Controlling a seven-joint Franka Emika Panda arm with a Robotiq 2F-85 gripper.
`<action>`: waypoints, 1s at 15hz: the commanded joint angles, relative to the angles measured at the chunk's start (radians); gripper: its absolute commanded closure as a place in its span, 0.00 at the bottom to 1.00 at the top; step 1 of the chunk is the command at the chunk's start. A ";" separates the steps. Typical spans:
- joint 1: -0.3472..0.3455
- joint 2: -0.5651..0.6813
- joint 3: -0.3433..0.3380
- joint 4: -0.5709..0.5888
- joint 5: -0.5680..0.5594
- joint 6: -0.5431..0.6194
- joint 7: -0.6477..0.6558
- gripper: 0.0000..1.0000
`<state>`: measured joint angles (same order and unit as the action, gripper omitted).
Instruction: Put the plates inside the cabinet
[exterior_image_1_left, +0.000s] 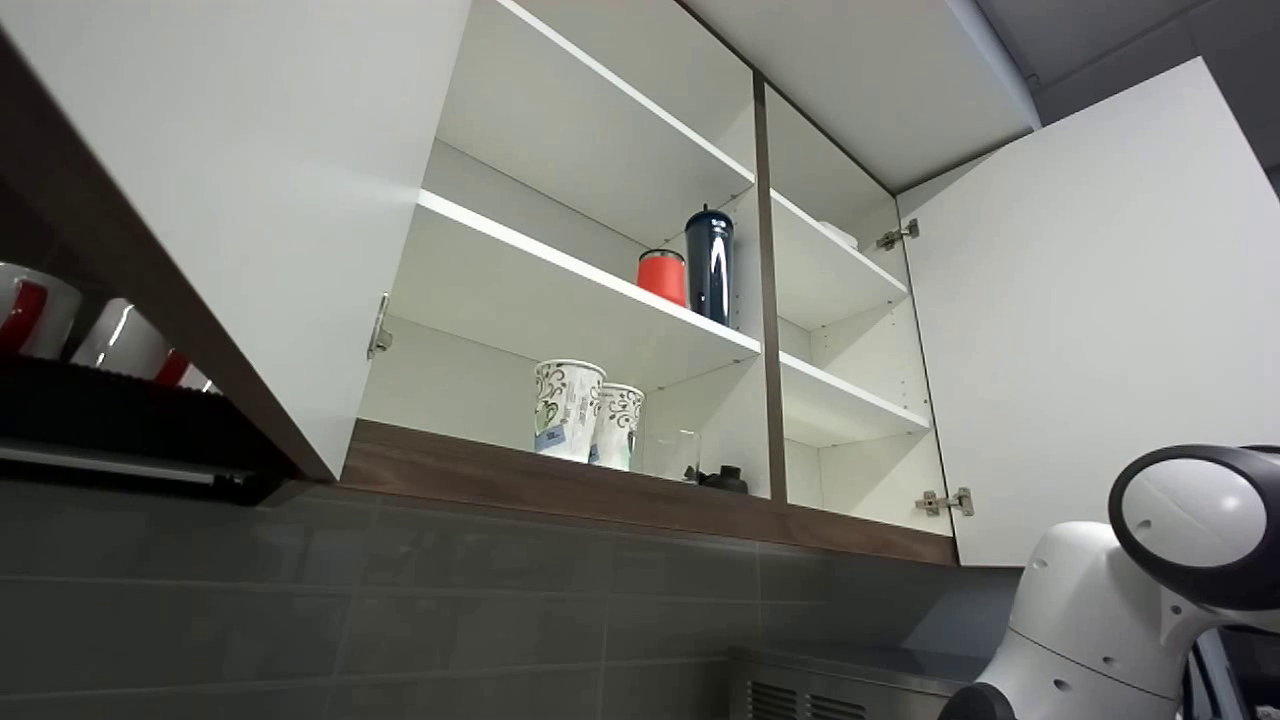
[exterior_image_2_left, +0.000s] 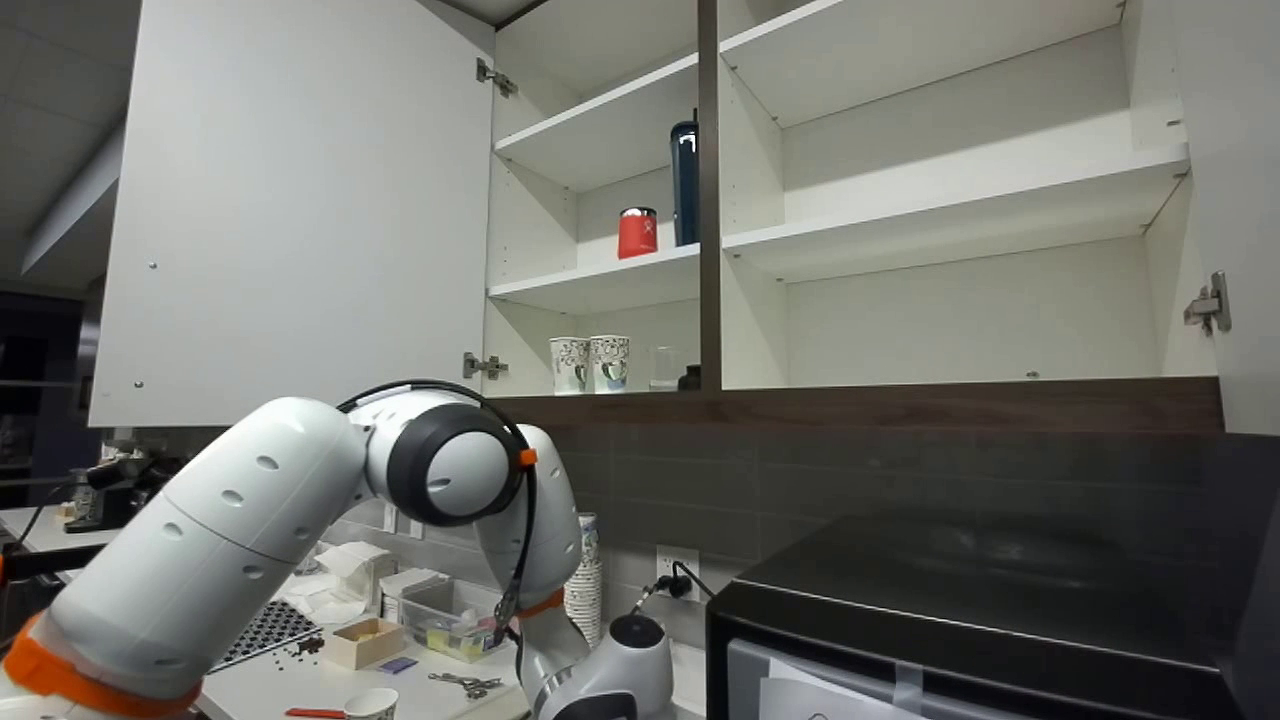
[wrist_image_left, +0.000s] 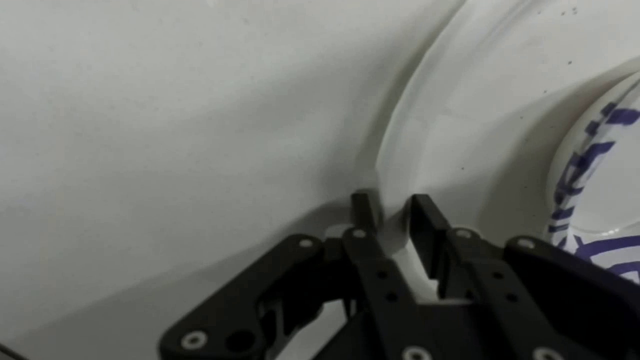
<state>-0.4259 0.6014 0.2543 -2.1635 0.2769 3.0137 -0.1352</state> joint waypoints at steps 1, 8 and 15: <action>0.003 0.019 -0.007 0.032 -0.009 -0.048 -0.003 0.99; -0.046 0.023 0.043 0.057 0.032 -0.102 -0.048 0.99; -0.217 0.051 0.213 0.062 0.143 -0.112 -0.197 0.99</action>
<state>-0.5574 0.6230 0.3873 -2.1193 0.3655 2.9294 -0.2485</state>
